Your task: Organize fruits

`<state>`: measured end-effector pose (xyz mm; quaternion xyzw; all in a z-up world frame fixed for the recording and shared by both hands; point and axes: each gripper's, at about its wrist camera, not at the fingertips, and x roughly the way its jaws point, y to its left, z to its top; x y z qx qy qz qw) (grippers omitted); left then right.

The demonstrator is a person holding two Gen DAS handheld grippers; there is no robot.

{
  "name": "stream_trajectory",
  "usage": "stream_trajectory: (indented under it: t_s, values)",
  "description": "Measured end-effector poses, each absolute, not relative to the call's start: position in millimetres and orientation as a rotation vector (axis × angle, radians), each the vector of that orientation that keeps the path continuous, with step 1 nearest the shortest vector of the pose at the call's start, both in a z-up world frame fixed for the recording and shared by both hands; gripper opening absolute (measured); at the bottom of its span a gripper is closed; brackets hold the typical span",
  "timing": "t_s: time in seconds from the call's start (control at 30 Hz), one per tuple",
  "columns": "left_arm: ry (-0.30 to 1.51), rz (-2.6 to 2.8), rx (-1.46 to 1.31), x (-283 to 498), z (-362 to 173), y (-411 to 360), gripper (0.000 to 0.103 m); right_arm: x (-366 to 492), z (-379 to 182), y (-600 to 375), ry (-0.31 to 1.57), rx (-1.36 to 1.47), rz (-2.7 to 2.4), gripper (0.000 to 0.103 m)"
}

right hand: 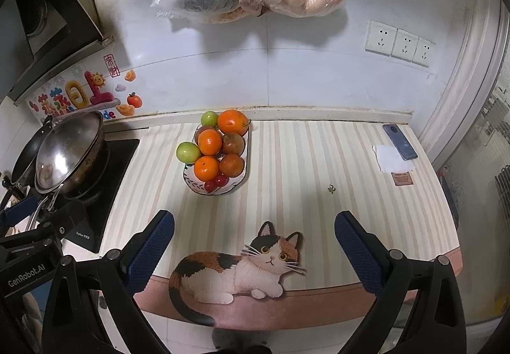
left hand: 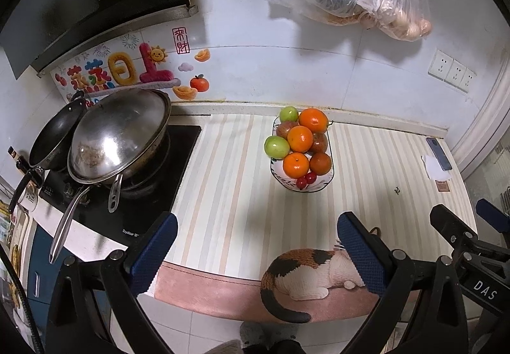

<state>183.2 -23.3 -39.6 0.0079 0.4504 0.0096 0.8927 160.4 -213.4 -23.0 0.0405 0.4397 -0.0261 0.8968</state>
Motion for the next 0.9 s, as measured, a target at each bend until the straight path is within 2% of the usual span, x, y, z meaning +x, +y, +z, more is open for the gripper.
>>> stream_trajectory:
  t_s: [0.9]
  values:
    - [0.929, 0.011, 0.022, 180.4, -35.5, -26.3, 0.103, 161.2, -21.8, -219.8, 0.909, 0.091, -0.057, 0.103]
